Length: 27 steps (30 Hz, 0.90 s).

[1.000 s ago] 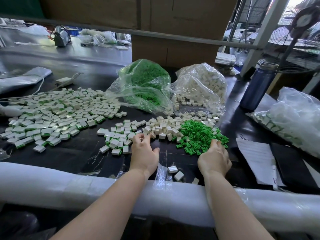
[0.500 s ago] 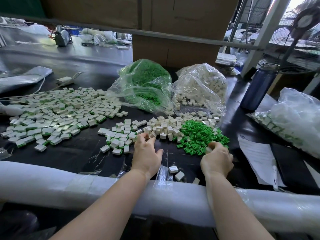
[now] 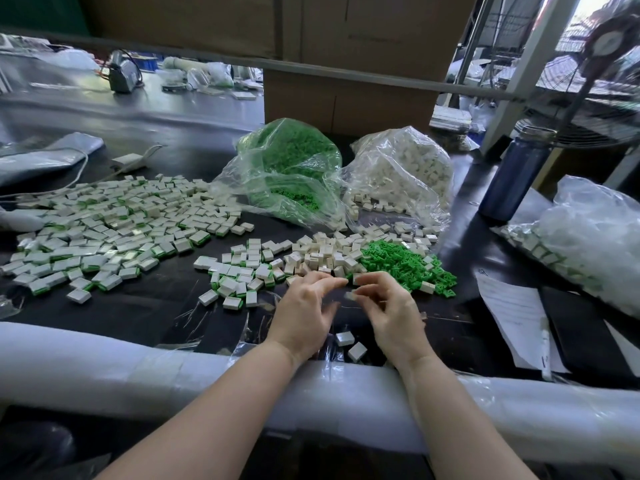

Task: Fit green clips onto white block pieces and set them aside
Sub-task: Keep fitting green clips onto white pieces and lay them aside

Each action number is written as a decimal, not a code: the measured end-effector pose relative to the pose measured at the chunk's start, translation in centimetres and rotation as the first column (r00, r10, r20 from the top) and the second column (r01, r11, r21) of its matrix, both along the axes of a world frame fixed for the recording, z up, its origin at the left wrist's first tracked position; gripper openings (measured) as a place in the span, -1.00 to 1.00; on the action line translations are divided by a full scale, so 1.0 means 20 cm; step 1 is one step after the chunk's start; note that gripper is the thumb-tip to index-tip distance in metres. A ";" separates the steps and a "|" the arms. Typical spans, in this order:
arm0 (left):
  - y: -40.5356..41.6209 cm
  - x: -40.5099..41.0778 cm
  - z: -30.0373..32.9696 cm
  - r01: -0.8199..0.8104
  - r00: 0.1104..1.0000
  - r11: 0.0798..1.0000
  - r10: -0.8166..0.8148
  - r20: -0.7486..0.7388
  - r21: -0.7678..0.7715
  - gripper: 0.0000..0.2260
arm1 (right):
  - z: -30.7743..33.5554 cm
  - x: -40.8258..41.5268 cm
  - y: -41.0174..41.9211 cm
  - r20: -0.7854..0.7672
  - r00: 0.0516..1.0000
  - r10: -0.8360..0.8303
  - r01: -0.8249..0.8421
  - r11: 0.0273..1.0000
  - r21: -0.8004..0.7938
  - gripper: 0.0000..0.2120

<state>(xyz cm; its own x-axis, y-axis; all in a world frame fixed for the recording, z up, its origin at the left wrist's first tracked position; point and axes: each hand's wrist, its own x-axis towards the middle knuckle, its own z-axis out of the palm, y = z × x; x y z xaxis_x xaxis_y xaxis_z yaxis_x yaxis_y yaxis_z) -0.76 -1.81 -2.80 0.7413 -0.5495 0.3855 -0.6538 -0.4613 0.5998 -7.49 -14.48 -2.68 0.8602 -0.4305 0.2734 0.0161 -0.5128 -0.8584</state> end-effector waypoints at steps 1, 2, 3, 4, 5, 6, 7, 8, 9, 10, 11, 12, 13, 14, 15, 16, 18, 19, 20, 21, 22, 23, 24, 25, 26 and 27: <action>0.00 0.00 0.00 0.022 1.000 1.000 -0.022 -0.012 0.009 -0.70 | 0.00 0.00 0.00 -0.018 0.999 0.033 -0.034 0.999 -0.008 -0.77; 0.00 0.00 0.00 0.034 0.999 0.999 -0.033 -0.027 0.019 -0.73 | 0.00 0.00 0.00 -0.032 0.998 0.052 -0.053 0.998 -0.015 -0.78; 0.00 0.00 0.00 0.036 0.999 0.999 -0.035 -0.042 0.027 -0.77 | 0.01 0.00 0.01 -0.039 0.997 0.059 -0.060 0.998 -0.017 -0.80; -0.01 0.00 0.00 0.031 0.998 0.999 -0.029 -0.058 0.029 -0.79 | 0.01 0.00 0.00 -0.042 0.998 0.047 -0.048 0.998 -0.029 -0.82; -0.01 0.01 0.00 0.022 0.997 1.000 -0.020 -0.078 0.022 -0.82 | 0.01 0.00 0.00 -0.041 0.999 0.009 -0.012 0.998 -0.070 -0.84; -0.01 0.01 0.00 0.009 0.995 1.000 -0.009 -0.103 0.003 -0.83 | 0.00 0.00 -0.01 -0.039 0.998 -0.057 0.051 0.989 -0.142 -0.86; -0.01 0.01 0.00 -0.005 0.992 1.000 0.002 -0.129 -0.021 -0.85 | 0.00 0.00 -0.02 -0.040 0.990 -0.137 0.125 0.966 -0.224 -0.88; -0.01 0.01 -0.01 -0.018 0.988 0.999 0.011 -0.151 -0.041 -0.86 | 0.00 0.00 -0.02 -0.049 0.975 -0.218 0.194 0.935 -0.295 -0.88; -0.01 0.01 -0.01 -0.026 0.986 0.998 0.017 -0.167 -0.052 -0.87 | -0.01 0.00 -0.03 -0.077 0.954 -0.289 0.246 0.904 -0.349 -0.86; -0.01 0.01 -0.01 -0.027 0.984 0.998 0.017 -0.179 -0.058 -0.87 | -0.01 0.01 -0.04 -0.122 0.930 -0.347 0.277 0.878 -0.390 -0.83; -0.01 0.01 -0.01 -0.023 0.982 0.998 0.011 -0.188 -0.059 -0.87 | -0.01 0.01 -0.04 -0.173 0.904 -0.391 0.289 0.856 -0.428 -0.80; 0.00 0.01 -0.01 -0.017 0.981 0.998 0.005 -0.195 -0.057 -0.87 | -0.01 0.02 -0.04 -0.218 0.880 -0.423 0.287 0.838 -0.465 -0.77; 0.00 0.01 -0.01 -0.012 0.979 0.998 0.001 -0.202 -0.057 -0.87 | -0.01 0.02 -0.03 -0.248 0.862 -0.441 0.276 0.820 -0.501 -0.76; 0.00 0.01 -0.01 -0.010 0.977 0.998 -0.003 -0.211 -0.061 -0.86 | -0.01 0.02 -0.03 -0.263 0.853 -0.451 0.261 0.805 -0.533 -0.76; 0.00 0.01 -0.01 -0.009 0.975 0.997 -0.007 -0.224 -0.072 -0.86 | -0.01 0.03 -0.02 -0.265 0.850 -0.456 0.249 0.790 -0.561 -0.77; 0.00 0.02 -0.02 -0.010 0.970 0.996 -0.011 -0.242 -0.084 -0.85 | -0.01 0.03 -0.02 -0.259 0.851 -0.456 0.239 0.777 -0.582 -0.78; 0.00 0.02 -0.02 -0.014 0.959 0.995 -0.014 -0.284 -0.099 -0.86 | -0.01 0.03 -0.02 -0.240 0.861 -0.449 0.225 0.758 -0.613 -0.80; 0.00 0.02 -0.02 -0.014 0.953 0.995 -0.018 -0.303 -0.101 -0.87 | -0.02 0.03 -0.02 -0.226 0.865 -0.447 0.224 0.749 -0.624 -0.80; 0.01 0.03 -0.03 -0.012 0.946 0.995 -0.022 -0.322 -0.102 -0.89 | -0.02 0.03 -0.03 -0.210 0.869 -0.447 0.229 0.741 -0.631 -0.79; 0.01 0.03 -0.02 -0.007 0.940 0.994 -0.029 -0.340 -0.105 -0.91 | -0.02 0.03 -0.03 -0.190 0.876 -0.443 0.238 0.740 -0.629 -0.79; 0.01 0.03 -0.02 -0.003 0.933 0.993 -0.039 -0.358 -0.115 -0.90 | -0.02 0.03 -0.03 -0.161 0.889 -0.429 0.250 0.749 -0.614 -0.79; 0.01 0.03 -0.02 0.001 0.926 0.992 -0.050 -0.375 -0.130 -0.87 | -0.02 0.03 -0.02 -0.123 0.908 -0.401 0.261 0.770 -0.582 -0.80; 0.01 0.03 -0.02 0.003 0.918 0.989 -0.061 -0.392 -0.146 -0.86 | -0.02 0.03 -0.02 -0.077 0.928 -0.365 0.272 0.804 -0.529 -0.81; 0.01 0.04 -0.02 0.006 0.912 0.988 -0.070 -0.403 -0.157 -0.86 | -0.02 0.02 -0.02 -0.037 0.945 -0.325 0.274 0.849 -0.453 -0.84; 0.01 0.04 -0.02 0.010 0.909 0.986 -0.078 -0.410 -0.165 -0.88 | -0.02 0.02 -0.01 -0.012 0.959 -0.283 0.260 0.894 -0.366 -0.86; 0.01 0.04 -0.01 0.015 0.907 0.985 -0.085 -0.413 -0.172 -0.91 | -0.01 0.01 0.00 -0.003 0.970 -0.241 0.230 0.931 -0.285 -0.88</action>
<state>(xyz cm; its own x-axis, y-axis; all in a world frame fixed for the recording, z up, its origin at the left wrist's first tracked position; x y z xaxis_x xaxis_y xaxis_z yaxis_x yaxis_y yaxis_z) -0.05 -1.55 -3.08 0.8266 -0.5469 0.1329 -0.3466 -0.3086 0.8858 -7.32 -14.57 -2.97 0.7552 -0.5328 0.3819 -0.1639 -0.7176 -0.6769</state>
